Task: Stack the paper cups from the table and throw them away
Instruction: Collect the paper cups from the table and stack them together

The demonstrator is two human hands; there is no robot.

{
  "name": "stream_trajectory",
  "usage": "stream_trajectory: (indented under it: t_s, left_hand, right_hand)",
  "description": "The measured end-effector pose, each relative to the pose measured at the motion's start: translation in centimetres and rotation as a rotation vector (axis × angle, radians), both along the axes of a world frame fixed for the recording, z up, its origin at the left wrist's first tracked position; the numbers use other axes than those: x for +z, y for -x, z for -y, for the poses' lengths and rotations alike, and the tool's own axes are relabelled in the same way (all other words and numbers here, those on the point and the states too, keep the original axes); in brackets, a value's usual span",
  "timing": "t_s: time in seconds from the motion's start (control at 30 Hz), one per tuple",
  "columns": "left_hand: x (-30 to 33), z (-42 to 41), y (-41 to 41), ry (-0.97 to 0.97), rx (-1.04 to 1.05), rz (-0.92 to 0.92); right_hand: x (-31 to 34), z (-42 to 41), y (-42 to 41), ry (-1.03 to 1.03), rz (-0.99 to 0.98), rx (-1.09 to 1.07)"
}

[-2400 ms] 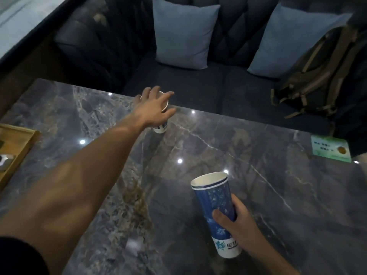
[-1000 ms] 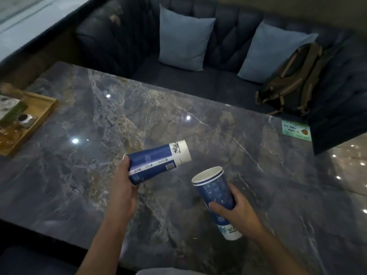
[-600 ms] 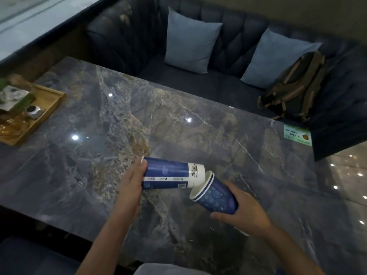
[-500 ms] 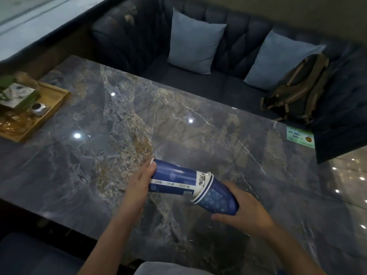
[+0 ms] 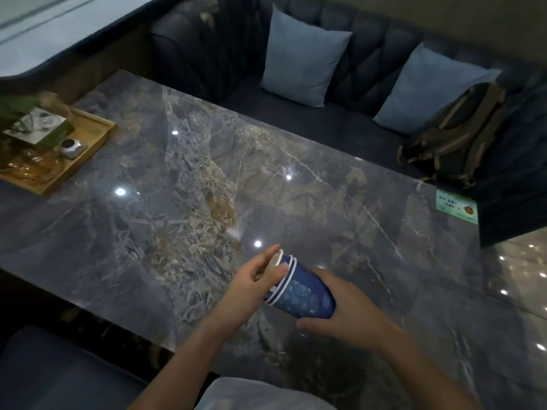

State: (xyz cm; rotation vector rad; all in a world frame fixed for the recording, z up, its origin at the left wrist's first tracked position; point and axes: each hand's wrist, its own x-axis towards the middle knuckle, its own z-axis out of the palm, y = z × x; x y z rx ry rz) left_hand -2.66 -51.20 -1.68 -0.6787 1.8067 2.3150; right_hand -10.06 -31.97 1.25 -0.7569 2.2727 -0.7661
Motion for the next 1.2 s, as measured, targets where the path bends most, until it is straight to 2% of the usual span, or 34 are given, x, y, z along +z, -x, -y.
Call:
stream_trajectory:
  t_s: [0.27,0.53,0.87,1.2]
  left_hand:
    - [-0.4,0.0,-0.4,0.054,-0.023,0.009]
    - [0.8,1.3,0.0,-0.005,-0.083,-0.047]
    - [1.4,1.2,0.0,-0.055,-0.053,-0.082]
    - [0.6,-1.0,0.3,-0.034,-0.072,-0.06]
  right_hand:
    - [-0.3,0.7,-0.8,0.037,0.082,-0.068]
    - [-0.6,1.3,-1.1,0.137,0.332,-0.17]
    - [-0.6,1.6,-1.7,0.189,0.29,-0.204]
    - [-1.5,-0.6,-2.9,0.194,0.333,-0.272]
